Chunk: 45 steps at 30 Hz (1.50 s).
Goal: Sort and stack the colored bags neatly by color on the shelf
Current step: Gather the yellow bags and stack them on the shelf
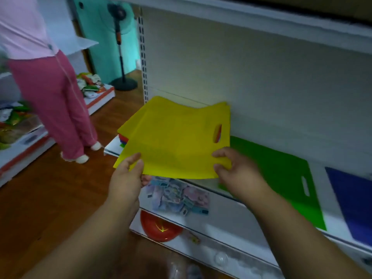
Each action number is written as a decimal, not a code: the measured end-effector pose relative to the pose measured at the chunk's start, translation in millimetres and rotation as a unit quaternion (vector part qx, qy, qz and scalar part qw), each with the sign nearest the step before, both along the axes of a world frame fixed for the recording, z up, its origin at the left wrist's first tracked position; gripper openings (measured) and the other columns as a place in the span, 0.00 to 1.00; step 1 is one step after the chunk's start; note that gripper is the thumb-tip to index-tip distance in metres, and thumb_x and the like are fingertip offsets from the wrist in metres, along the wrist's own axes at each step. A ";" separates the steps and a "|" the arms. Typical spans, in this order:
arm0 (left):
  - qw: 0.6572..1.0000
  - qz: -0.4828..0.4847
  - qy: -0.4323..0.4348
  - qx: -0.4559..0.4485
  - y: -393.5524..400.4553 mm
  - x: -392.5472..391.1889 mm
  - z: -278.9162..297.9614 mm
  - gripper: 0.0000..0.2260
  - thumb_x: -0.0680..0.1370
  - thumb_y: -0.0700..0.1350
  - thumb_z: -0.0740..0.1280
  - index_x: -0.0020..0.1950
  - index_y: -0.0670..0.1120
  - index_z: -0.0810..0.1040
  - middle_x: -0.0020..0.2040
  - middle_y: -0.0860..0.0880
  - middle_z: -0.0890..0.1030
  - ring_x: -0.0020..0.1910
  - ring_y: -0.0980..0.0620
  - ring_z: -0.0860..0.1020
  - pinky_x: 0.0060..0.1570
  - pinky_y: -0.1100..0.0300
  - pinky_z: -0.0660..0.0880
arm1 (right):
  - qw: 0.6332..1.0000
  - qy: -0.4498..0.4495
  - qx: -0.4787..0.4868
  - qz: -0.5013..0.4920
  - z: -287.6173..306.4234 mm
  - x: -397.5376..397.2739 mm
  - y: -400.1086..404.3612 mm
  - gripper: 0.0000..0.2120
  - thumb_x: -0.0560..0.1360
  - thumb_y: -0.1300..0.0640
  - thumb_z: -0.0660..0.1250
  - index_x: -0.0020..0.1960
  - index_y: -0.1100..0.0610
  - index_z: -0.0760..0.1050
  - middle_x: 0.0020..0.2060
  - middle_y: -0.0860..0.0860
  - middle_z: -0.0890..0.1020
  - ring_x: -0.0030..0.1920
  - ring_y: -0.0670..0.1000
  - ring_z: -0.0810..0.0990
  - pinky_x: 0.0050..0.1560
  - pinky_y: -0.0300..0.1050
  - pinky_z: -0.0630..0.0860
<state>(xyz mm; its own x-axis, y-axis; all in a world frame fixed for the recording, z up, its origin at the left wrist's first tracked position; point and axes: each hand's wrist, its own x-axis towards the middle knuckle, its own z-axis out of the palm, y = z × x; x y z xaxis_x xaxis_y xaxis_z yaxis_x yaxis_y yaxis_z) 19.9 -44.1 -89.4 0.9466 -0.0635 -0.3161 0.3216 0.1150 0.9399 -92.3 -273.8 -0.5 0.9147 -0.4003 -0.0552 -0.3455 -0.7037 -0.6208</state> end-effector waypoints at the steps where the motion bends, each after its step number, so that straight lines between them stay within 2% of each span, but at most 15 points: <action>1: 0.999 -0.021 -0.012 0.026 7.7 8.3 -3.2 0.11 0.83 0.45 0.63 0.64 0.54 0.76 0.36 0.42 0.77 0.30 0.50 0.74 0.34 0.55 0.71 | 1.000 -0.008 0.000 -0.010 -2.7 -10.6 5.2 0.13 0.77 0.55 0.67 0.58 0.41 0.76 0.50 0.41 0.80 0.41 0.48 0.81 0.42 0.42 0.74; 5: 0.988 -0.122 -0.053 0.080 32.0 9.7 -1.0 0.09 0.80 0.41 0.67 0.52 0.55 0.82 0.41 0.44 0.81 0.34 0.50 0.77 0.38 0.54 0.75 | 0.993 -0.061 -0.015 -0.095 -1.1 -50.4 31.0 0.18 0.77 0.59 0.67 0.65 0.46 0.77 0.63 0.45 0.79 0.54 0.46 0.79 0.52 0.37 0.72; 7: 0.974 -0.178 -0.084 0.114 38.3 -4.8 6.0 0.09 0.79 0.41 0.69 0.52 0.55 0.82 0.44 0.46 0.83 0.37 0.49 0.80 0.40 0.53 0.78 | 0.988 -0.062 -0.018 -0.139 -1.5 -74.7 44.0 0.18 0.78 0.59 0.67 0.66 0.47 0.76 0.62 0.47 0.80 0.53 0.47 0.79 0.52 0.37 0.71; 9: 0.957 -0.235 -0.110 0.132 41.0 -17.0 16.7 0.08 0.78 0.42 0.70 0.53 0.55 0.82 0.47 0.51 0.82 0.39 0.49 0.82 0.44 0.51 0.79 | 0.979 -0.077 -0.012 -0.188 -1.3 -104.3 55.2 0.18 0.78 0.59 0.66 0.66 0.46 0.76 0.60 0.48 0.80 0.49 0.46 0.80 0.52 0.42 0.75; 11: 0.943 -0.278 -0.123 0.138 37.4 -26.7 23.6 0.08 0.77 0.43 0.71 0.54 0.55 0.82 0.49 0.58 0.80 0.39 0.51 0.83 0.44 0.52 0.80 | 0.969 -0.086 -0.022 -0.232 -0.6 -133.1 61.0 0.18 0.78 0.58 0.65 0.66 0.45 0.76 0.62 0.48 0.80 0.53 0.47 0.80 0.56 0.48 0.77; 14: 0.902 -0.369 -0.169 0.145 23.3 -44.0 24.5 0.11 0.78 0.41 0.70 0.57 0.54 0.82 0.47 0.54 0.83 0.35 0.50 0.82 0.35 0.54 0.79 | 0.954 -0.081 -0.061 -0.281 2.7 -171.7 64.9 0.17 0.79 0.58 0.65 0.66 0.46 0.77 0.62 0.49 0.80 0.55 0.50 0.80 0.56 0.46 0.77; 16: 0.873 -0.417 -0.205 0.145 9.2 -58.8 25.0 0.14 0.78 0.39 0.69 0.57 0.58 0.81 0.48 0.51 0.84 0.37 0.44 0.81 0.39 0.50 0.78 | 0.944 -0.085 -0.095 -0.306 5.2 -196.0 66.2 0.15 0.79 0.56 0.66 0.65 0.48 0.78 0.62 0.48 0.81 0.59 0.51 0.79 0.60 0.46 0.76; 18: 0.837 -0.459 -0.254 0.154 -8.8 -80.7 25.1 0.16 0.78 0.39 0.68 0.58 0.60 0.79 0.57 0.49 0.82 0.47 0.45 0.81 0.47 0.53 0.76 | 0.929 -0.087 -0.127 -0.336 7.1 -224.8 63.5 0.14 0.79 0.54 0.67 0.64 0.48 0.79 0.60 0.47 0.82 0.60 0.50 0.79 0.60 0.42 0.73; 20: 0.807 -0.475 -0.311 0.163 -27.4 -107.3 28.7 0.15 0.79 0.40 0.67 0.63 0.55 0.79 0.63 0.50 0.79 0.58 0.48 0.78 0.56 0.54 0.74 | 0.914 -0.084 -0.141 -0.372 7.6 -259.4 58.5 0.14 0.78 0.53 0.68 0.64 0.48 0.79 0.59 0.46 0.82 0.59 0.48 0.79 0.57 0.37 0.70; 21: 0.797 -0.474 -0.337 0.163 -38.0 -121.9 31.6 0.14 0.79 0.41 0.67 0.64 0.53 0.80 0.63 0.50 0.79 0.59 0.48 0.78 0.56 0.56 0.73 | 0.905 -0.083 -0.145 -0.391 7.3 -278.7 56.4 0.14 0.78 0.54 0.68 0.64 0.49 0.79 0.59 0.46 0.82 0.59 0.48 0.79 0.56 0.37 0.70; 25: 0.739 -0.483 -0.438 0.171 -93.2 -189.8 43.4 0.17 0.77 0.53 0.63 0.63 0.52 0.81 0.59 0.48 0.82 0.57 0.49 0.79 0.51 0.61 0.70 | 0.864 -0.079 -0.158 -0.472 0.7 -367.9 46.8 0.15 0.78 0.55 0.68 0.65 0.50 0.79 0.59 0.49 0.83 0.59 0.52 0.80 0.57 0.43 0.73; 28: 0.706 -0.501 -0.473 0.162 -142.1 -260.6 41.5 0.14 0.78 0.49 0.65 0.63 0.53 0.81 0.56 0.47 0.83 0.54 0.46 0.80 0.49 0.59 0.73 | 0.829 -0.069 -0.169 -0.528 -9.4 -448.9 35.3 0.15 0.78 0.55 0.68 0.64 0.49 0.79 0.58 0.48 0.83 0.60 0.51 0.80 0.55 0.40 0.72; 32: 0.670 -0.523 -0.506 0.148 -199.8 -369.4 37.1 0.17 0.77 0.52 0.61 0.62 0.54 0.82 0.50 0.46 0.83 0.47 0.44 0.80 0.43 0.54 0.76 | 0.792 -0.062 -0.169 -0.583 -14.9 -557.7 7.5 0.14 0.77 0.56 0.69 0.63 0.49 0.80 0.57 0.48 0.83 0.59 0.50 0.80 0.53 0.38 0.71; 38: 0.635 -0.550 -0.523 0.142 -273.4 -476.4 30.3 0.13 0.80 0.46 0.65 0.63 0.52 0.81 0.47 0.49 0.82 0.41 0.48 0.78 0.38 0.55 0.76 | 0.777 -0.046 -0.157 -0.608 -33.9 -670.6 -46.4 0.14 0.78 0.55 0.68 0.63 0.49 0.79 0.58 0.47 0.83 0.59 0.49 0.80 0.53 0.37 0.70; 45: 0.617 -0.565 -0.525 0.155 -378.0 -525.7 10.2 0.14 0.80 0.44 0.66 0.64 0.53 0.80 0.51 0.49 0.82 0.43 0.49 0.78 0.38 0.59 0.71 | 0.774 -0.040 -0.142 -0.616 -60.2 -718.3 -149.0 0.14 0.79 0.54 0.66 0.64 0.48 0.79 0.58 0.48 0.83 0.59 0.50 0.80 0.53 0.39 0.72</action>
<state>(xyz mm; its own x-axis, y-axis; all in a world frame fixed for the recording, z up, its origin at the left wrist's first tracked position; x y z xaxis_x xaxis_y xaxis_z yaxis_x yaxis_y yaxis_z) -505.8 -422.0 -79.3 0.0450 -0.9615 0.2712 -0.7737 0.1382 0.6182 -810.6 -422.7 -60.7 -0.1753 -0.9567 0.2323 -0.8313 0.0174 -0.5556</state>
